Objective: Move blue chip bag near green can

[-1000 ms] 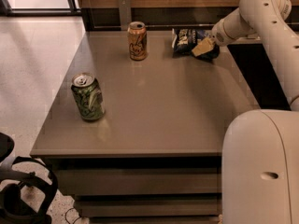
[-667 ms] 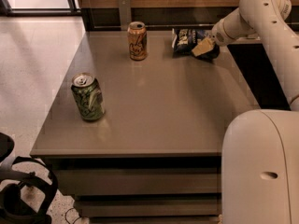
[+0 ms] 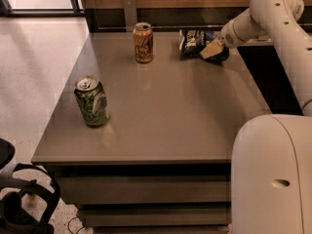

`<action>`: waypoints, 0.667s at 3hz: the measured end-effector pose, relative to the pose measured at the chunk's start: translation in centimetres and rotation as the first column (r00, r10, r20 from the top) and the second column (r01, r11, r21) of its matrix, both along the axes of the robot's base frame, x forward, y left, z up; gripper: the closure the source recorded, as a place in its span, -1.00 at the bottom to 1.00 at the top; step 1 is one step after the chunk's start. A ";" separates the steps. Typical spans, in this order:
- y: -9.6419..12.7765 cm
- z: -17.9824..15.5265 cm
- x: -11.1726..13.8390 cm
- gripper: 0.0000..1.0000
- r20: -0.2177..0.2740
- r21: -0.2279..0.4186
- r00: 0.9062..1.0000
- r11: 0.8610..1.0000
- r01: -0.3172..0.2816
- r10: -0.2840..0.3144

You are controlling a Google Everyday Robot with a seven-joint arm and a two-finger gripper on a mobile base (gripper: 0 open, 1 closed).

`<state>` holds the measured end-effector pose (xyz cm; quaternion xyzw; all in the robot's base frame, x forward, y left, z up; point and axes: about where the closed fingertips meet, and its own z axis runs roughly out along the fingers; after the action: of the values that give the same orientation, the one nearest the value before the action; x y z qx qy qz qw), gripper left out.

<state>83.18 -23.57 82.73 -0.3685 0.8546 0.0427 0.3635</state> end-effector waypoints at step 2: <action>0.0 0.1 0.0 1.00 0.001 -0.002 1.000 1.000 -0.001 0.001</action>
Offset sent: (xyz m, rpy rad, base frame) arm 0.0139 -0.0220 0.0743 -0.0846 -0.0623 0.0404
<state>83.18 -23.59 82.85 -0.3691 0.8543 0.0419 0.3637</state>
